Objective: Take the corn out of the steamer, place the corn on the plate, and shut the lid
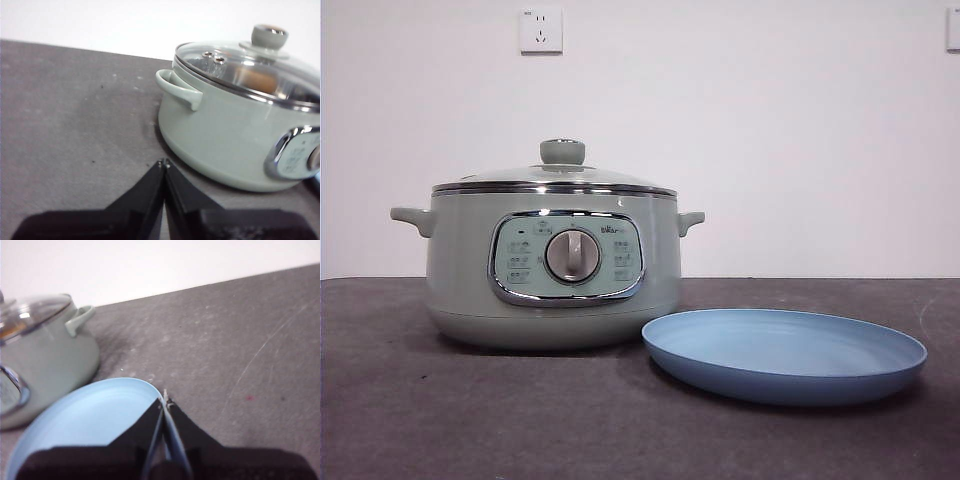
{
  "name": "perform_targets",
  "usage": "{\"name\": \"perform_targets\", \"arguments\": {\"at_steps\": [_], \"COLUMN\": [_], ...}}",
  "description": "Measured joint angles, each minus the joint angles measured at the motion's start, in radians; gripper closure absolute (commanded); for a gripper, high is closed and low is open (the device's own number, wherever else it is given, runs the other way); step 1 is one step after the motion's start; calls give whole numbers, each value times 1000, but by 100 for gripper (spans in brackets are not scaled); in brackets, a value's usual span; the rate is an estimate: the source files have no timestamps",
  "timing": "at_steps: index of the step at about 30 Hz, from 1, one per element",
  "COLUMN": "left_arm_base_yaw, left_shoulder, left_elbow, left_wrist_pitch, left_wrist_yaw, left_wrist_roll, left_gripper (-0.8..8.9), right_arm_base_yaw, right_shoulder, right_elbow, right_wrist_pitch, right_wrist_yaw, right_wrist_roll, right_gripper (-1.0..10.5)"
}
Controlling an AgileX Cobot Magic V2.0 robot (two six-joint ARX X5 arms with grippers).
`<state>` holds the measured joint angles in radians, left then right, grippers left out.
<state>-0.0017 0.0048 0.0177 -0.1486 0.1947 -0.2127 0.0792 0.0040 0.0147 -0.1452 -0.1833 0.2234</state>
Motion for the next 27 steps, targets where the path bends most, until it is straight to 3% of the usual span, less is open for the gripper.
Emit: {"name": "perform_targets", "arguments": {"at_steps": [5,10,16,21,27], "left_arm_base_yaw": [0,0,0,0,0], "left_shoulder": [1,9,83,188,339], "left_elbow": [56,178,328,457,614], "left_wrist_pitch": [-17,-43,-127,-200,-309], "left_wrist_yaw": [23,25,69,162,275], "left_wrist_roll": [-63,-104,-114,-97,-42], "left_gripper": [820,820,820,820,820], "right_arm_base_yaw": [0,0,0,0,0], "right_shoulder": [1,33,167,340,576], "right_elbow": [48,152,319,499,748], "right_wrist_pitch": [-4,3,-46,-150,-373], "right_wrist_yaw": [0,-1,-72,-185,-338], "right_wrist_roll": [106,132,135,82,-65], "right_gripper": [958,958,958,958,958]}}
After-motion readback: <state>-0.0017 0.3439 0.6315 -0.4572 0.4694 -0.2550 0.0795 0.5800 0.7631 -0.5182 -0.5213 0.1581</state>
